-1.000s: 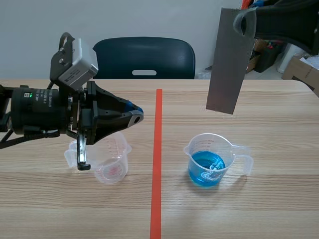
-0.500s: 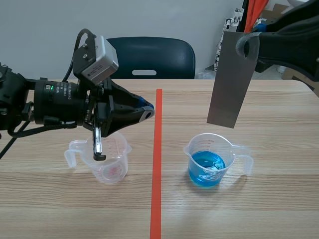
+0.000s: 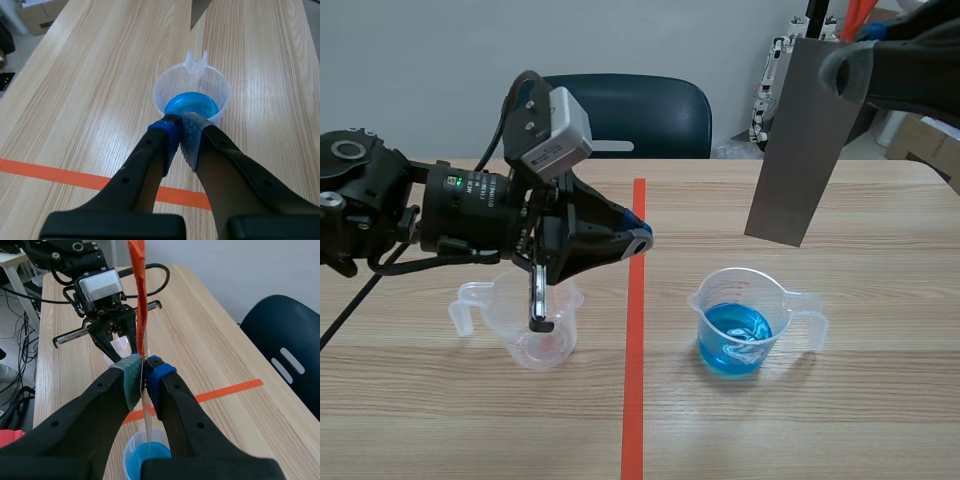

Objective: Do the redox reaction experiment. move the plate over the blue solution

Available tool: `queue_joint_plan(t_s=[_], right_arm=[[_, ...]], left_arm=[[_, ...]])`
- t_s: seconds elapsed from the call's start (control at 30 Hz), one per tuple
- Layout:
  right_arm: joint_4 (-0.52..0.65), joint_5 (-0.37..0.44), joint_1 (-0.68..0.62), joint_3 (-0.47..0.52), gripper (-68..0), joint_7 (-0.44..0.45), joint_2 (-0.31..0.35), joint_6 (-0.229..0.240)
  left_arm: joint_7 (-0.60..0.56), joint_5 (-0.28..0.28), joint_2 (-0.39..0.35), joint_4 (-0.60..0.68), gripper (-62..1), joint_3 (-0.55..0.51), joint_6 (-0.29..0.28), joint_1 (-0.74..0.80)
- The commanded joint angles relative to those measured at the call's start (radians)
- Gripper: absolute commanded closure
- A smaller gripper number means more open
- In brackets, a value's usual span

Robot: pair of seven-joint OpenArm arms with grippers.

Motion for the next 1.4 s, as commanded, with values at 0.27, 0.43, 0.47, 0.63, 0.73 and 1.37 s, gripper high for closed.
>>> queue_joint_plan(t_s=[0.27, 0.43, 0.47, 0.63, 0.73, 1.37], right_arm=[[0.002, 0.015, 0.011, 0.014, -0.6, -0.002, 0.009, 0.008], [0.002, 0.015, 0.011, 0.014, -0.6, -0.004, 0.009, 0.008], [0.002, 0.015, 0.011, 0.014, -0.6, -0.005, 0.009, 0.008], [0.002, 0.015, 0.011, 0.014, -0.6, -0.005, 0.009, 0.008], [0.002, 0.015, 0.011, 0.014, -0.6, -0.005, 0.009, 0.008], [0.002, 0.015, 0.011, 0.014, -0.6, -0.005, 0.008, 0.008]], left_arm=[[-0.014, -0.021, 0.01, 0.016, -2.7, -0.003, 0.0, -0.014], [-0.014, -0.021, 0.01, 0.016, -2.7, -0.003, 0.0, -0.014], [-0.014, -0.021, 0.01, 0.016, -2.7, -0.003, 0.0, -0.014], [-0.014, -0.021, 0.01, 0.016, -2.7, -0.003, 0.0, -0.014], [-0.014, -0.021, 0.01, 0.016, -2.7, -0.003, 0.0, -0.014], [-0.014, -0.021, 0.01, 0.016, -2.7, -0.003, 0.0, -0.014]])
